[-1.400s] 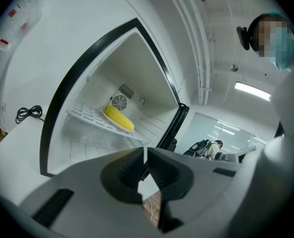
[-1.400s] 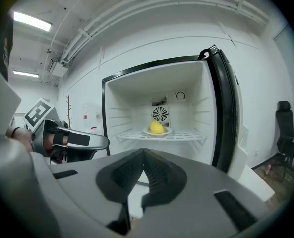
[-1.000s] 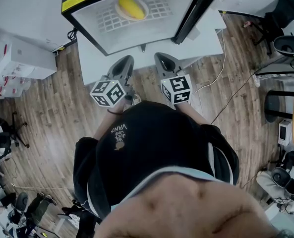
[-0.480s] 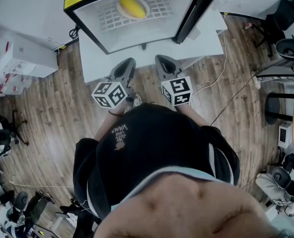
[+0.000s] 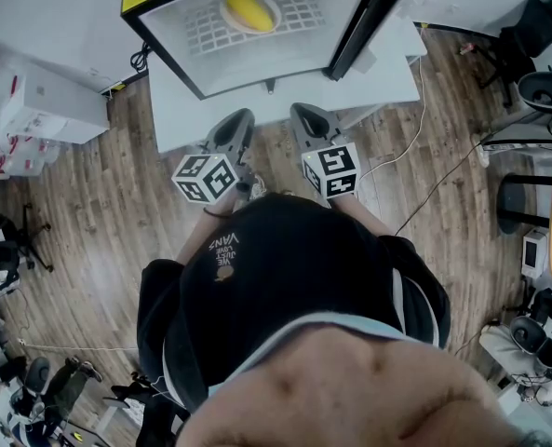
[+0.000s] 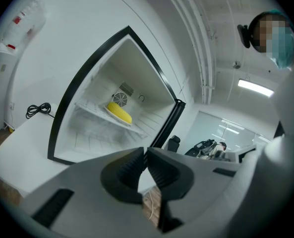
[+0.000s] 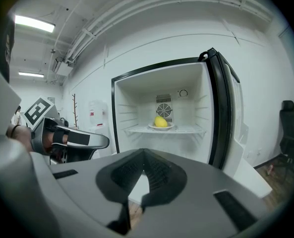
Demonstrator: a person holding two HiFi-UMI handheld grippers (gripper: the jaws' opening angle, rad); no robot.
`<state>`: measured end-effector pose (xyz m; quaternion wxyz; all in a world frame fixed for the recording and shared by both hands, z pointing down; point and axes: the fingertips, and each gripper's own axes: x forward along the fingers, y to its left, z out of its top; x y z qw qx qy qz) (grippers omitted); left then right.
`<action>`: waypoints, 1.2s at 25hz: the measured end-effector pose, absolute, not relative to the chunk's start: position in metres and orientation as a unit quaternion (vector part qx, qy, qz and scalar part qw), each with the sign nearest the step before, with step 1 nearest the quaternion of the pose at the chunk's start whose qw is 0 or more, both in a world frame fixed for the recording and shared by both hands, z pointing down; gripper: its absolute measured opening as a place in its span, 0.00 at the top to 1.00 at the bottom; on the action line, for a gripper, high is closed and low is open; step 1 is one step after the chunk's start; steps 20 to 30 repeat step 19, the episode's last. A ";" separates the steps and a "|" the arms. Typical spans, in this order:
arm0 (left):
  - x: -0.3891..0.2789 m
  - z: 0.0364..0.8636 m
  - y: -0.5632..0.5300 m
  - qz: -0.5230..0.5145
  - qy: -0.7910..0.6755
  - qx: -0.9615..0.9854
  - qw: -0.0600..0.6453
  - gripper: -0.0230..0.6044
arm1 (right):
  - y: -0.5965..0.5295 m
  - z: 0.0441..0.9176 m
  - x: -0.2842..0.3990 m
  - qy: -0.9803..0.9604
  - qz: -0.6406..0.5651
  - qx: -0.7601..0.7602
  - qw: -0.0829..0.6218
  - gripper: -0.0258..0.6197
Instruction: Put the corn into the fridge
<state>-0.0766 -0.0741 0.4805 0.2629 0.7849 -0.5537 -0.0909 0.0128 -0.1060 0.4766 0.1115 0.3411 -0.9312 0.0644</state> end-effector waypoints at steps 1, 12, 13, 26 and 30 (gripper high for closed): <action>-0.077 0.480 -0.074 -0.091 -0.554 0.785 0.263 0.91 | -0.106 0.476 0.013 -0.931 0.063 0.341 0.112 0.94; -0.076 0.481 -0.078 -0.097 -0.551 0.785 0.266 0.91 | -0.109 0.477 0.014 -0.930 0.060 0.345 0.115 0.94; -0.076 0.481 -0.079 -0.097 -0.551 0.785 0.267 0.91 | -0.110 0.477 0.014 -0.930 0.060 0.345 0.115 0.94; -0.079 0.483 -0.083 -0.095 -0.551 0.784 0.269 0.91 | -0.113 0.479 0.011 -0.929 0.062 0.345 0.117 0.94; -0.079 0.483 -0.083 -0.095 -0.551 0.784 0.269 0.91 | -0.113 0.479 0.011 -0.929 0.062 0.345 0.117 0.94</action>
